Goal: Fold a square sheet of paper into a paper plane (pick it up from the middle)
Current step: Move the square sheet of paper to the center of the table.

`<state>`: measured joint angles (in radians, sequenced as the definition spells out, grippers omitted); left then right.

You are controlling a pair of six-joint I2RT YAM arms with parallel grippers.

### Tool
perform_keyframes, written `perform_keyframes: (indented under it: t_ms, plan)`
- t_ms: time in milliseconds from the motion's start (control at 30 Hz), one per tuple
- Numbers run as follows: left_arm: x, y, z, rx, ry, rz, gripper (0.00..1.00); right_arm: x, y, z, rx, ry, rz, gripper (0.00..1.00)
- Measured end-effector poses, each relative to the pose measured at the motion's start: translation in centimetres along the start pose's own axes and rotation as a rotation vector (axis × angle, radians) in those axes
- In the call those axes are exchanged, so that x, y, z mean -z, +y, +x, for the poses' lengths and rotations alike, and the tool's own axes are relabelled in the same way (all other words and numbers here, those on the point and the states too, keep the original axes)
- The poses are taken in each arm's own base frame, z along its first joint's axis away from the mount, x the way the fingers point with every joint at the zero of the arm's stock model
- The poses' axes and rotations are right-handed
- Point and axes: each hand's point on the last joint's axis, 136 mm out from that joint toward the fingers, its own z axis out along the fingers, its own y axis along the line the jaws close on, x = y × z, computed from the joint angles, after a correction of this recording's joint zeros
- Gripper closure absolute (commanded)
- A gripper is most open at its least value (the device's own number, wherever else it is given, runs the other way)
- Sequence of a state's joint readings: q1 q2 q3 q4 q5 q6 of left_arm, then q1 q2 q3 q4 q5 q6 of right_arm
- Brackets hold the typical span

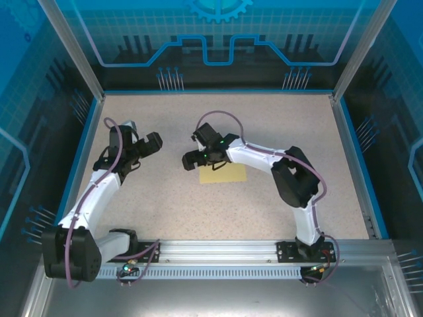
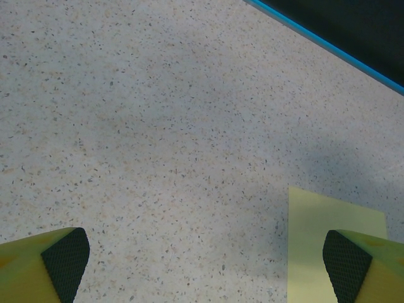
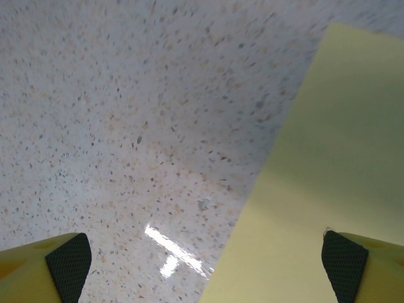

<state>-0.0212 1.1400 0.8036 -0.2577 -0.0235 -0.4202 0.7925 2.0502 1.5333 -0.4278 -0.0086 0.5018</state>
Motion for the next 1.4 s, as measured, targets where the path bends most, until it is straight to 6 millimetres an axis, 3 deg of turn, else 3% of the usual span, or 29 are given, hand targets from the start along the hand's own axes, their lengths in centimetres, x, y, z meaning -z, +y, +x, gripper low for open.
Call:
perform_keyframes:
  t_ms: [167,533,700,1067,1133,1267,1400]
  plan:
    - [0.0,-0.1,0.0,0.000,0.002,0.003,0.01,-2.1,-0.4,1.8,-0.010,0.071,0.009,0.02]
    - [0.0,-0.1,0.0,-0.001,0.001,0.003,0.01,-2.9,-1.0,3.4,-0.020,0.108,0.011,0.02]
    - [0.0,-0.1,0.0,-0.002,0.001,0.003,0.01,-2.2,-1.1,4.4,-0.033,0.101,-0.007,0.02]
    - [0.1,-0.1,0.0,-0.002,0.001,0.007,0.01,0.9,-1.9,9.8,-0.073,0.176,0.016,0.02]
    - [0.1,-0.1,0.0,-0.001,0.002,0.007,0.01,1.3,-1.9,9.7,-0.069,0.201,0.036,0.01]
    - [0.2,0.0,0.3,0.001,0.017,-0.002,0.01,3.2,-1.7,7.1,-0.055,0.167,0.054,0.01]
    - [0.2,0.3,0.7,0.002,0.036,-0.013,0.01,5.8,-4.2,5.8,-0.067,0.143,0.109,0.01]
